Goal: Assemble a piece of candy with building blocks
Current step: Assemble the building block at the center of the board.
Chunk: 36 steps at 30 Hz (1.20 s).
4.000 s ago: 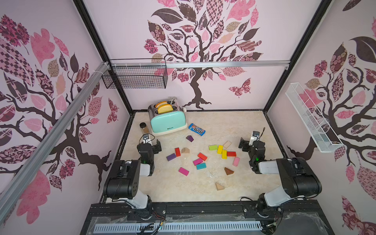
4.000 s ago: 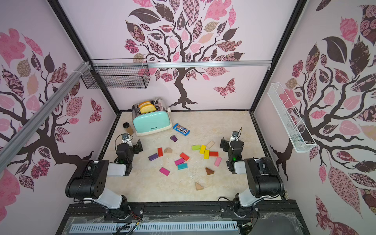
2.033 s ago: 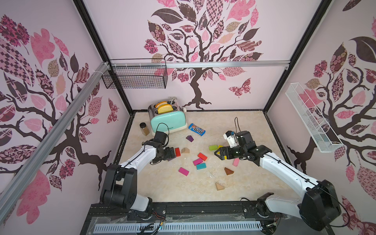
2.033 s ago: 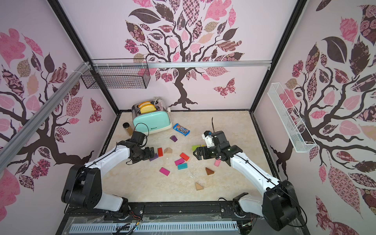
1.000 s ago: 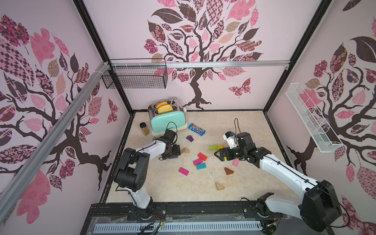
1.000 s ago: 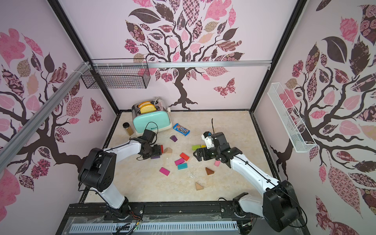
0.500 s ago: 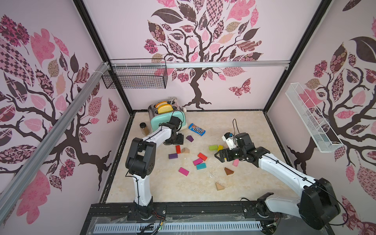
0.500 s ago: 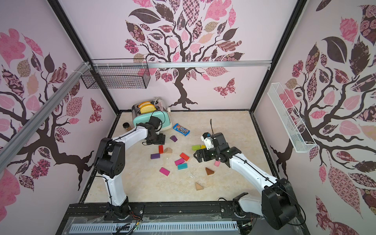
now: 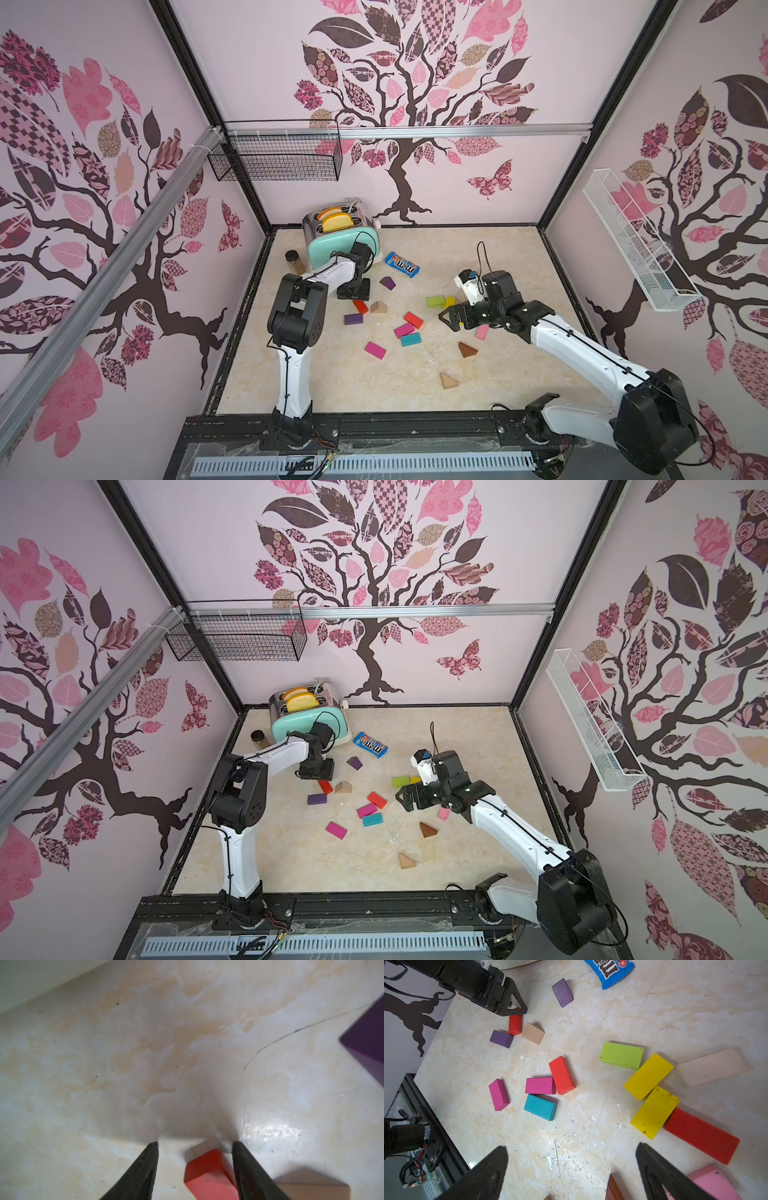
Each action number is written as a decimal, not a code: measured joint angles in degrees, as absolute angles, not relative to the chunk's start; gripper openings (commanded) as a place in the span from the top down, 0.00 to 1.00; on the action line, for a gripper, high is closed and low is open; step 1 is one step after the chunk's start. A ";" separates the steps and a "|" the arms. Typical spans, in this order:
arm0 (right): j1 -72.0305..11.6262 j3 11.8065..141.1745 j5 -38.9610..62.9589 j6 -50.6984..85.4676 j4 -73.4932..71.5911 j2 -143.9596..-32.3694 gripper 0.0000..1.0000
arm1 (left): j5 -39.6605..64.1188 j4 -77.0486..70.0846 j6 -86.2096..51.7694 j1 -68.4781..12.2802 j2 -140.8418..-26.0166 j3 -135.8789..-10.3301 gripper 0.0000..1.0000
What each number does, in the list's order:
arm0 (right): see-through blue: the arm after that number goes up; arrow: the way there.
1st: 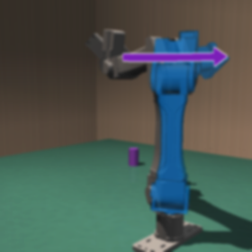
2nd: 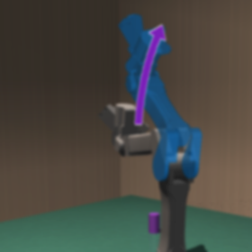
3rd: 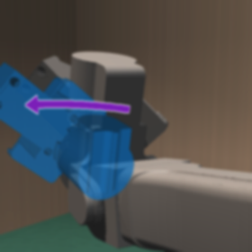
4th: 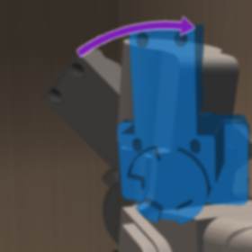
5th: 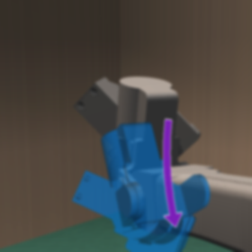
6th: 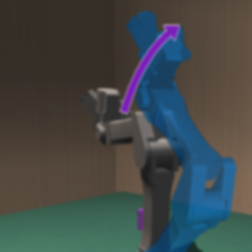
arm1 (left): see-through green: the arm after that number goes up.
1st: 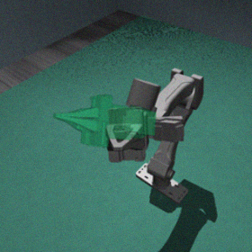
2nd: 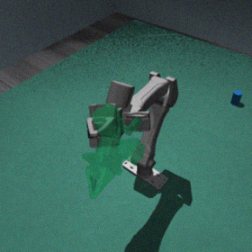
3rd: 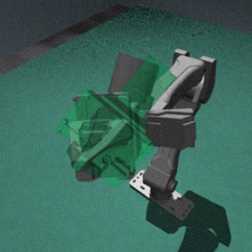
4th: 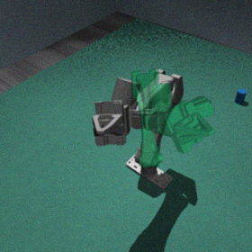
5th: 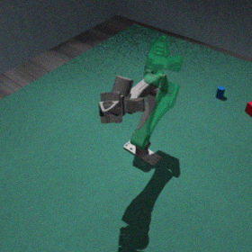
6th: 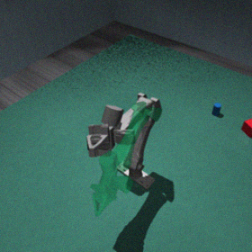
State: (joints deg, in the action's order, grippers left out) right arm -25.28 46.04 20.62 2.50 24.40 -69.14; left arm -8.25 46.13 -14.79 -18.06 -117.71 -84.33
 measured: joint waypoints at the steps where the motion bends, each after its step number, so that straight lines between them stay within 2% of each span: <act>1: -25.28 46.04 20.64 2.50 24.40 -69.14 0.01 | -8.43 46.00 -15.05 -17.91 -117.19 -83.40 0.41; 7: -25.28 46.04 20.64 2.50 24.38 -69.14 0.01 | -8.93 45.17 -16.67 -17.34 -113.71 -78.32 0.44; 14: -25.28 46.04 20.69 2.50 24.38 -69.14 0.01 | -7.64 44.75 -18.90 -16.36 -110.83 -74.83 0.44; 21: -25.28 46.04 20.62 2.52 24.60 -69.12 0.01 | -7.81 46.87 -18.98 -17.02 -103.24 -75.75 0.30; 24: -25.28 46.02 20.53 2.59 25.41 -68.45 0.01 | -6.74 47.22 -18.33 -19.84 -95.00 -72.66 0.17; 26: -25.28 46.00 20.60 2.96 25.96 -67.18 0.01 | -5.41 47.57 -18.13 -22.98 -88.84 -68.40 0.03; 30: -25.28 44.14 22.24 6.22 26.02 -63.35 0.01 | -2.02 48.60 -19.29 -32.05 -80.51 -59.22 0.02; 36: -25.61 35.07 25.32 13.02 25.76 -56.53 0.01 | -0.60 48.77 -20.53 -39.29 -80.75 -52.86 0.02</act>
